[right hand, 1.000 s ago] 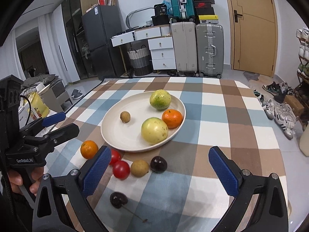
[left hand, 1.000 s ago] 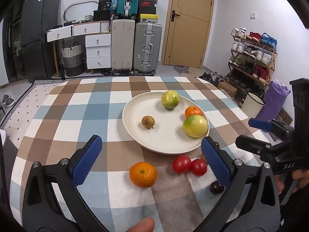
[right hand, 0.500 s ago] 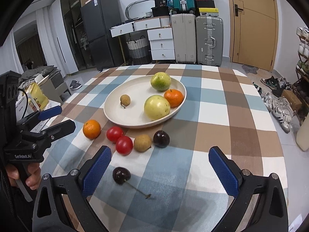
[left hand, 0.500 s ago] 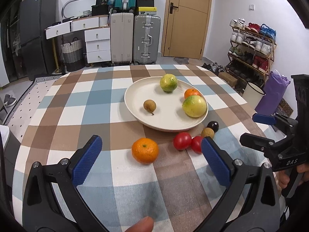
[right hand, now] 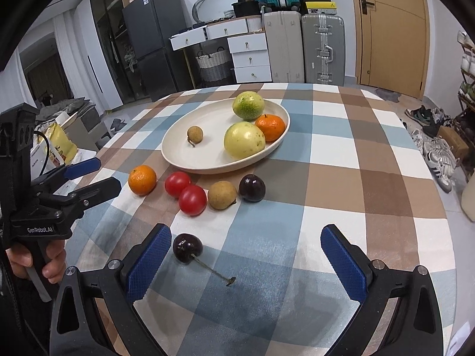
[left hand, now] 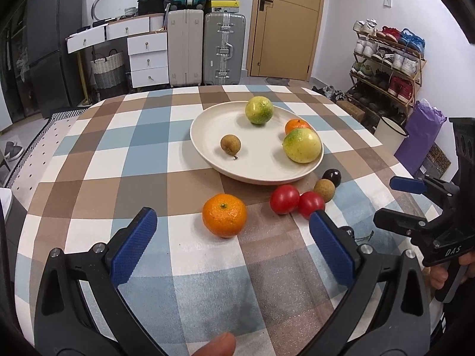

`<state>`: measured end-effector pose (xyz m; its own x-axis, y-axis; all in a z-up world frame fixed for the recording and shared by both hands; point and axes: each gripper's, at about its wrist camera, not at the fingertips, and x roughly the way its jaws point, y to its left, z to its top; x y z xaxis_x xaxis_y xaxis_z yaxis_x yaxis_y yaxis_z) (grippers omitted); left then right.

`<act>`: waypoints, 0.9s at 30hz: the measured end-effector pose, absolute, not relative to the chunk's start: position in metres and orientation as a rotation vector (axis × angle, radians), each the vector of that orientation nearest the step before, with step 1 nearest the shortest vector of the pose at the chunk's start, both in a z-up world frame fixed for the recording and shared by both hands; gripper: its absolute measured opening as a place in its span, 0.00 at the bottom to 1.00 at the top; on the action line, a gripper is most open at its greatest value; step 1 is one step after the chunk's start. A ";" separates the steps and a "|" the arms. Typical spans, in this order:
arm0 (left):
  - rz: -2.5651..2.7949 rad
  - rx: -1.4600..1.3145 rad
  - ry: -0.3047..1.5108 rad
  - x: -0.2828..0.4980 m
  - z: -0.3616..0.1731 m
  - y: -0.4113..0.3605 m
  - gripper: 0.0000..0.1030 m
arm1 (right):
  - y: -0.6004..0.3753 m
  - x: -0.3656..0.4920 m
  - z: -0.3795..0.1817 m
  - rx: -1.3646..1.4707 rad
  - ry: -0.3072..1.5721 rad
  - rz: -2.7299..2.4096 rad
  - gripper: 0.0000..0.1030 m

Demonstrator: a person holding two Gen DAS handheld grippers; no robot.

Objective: Organize fruits
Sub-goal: 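Withdraw both tools from the plate toward the loose fruits on the cloth, then grasp the dark stemmed cherry with the right tool while the left tool grasps a tangerine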

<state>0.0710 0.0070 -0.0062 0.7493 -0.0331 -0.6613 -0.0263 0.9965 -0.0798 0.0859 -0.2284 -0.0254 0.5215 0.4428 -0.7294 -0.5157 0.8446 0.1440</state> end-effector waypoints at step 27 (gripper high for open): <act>0.036 -0.105 0.836 0.091 -0.041 0.014 0.99 | -0.186 0.081 -0.058 -0.284 0.936 0.630 0.82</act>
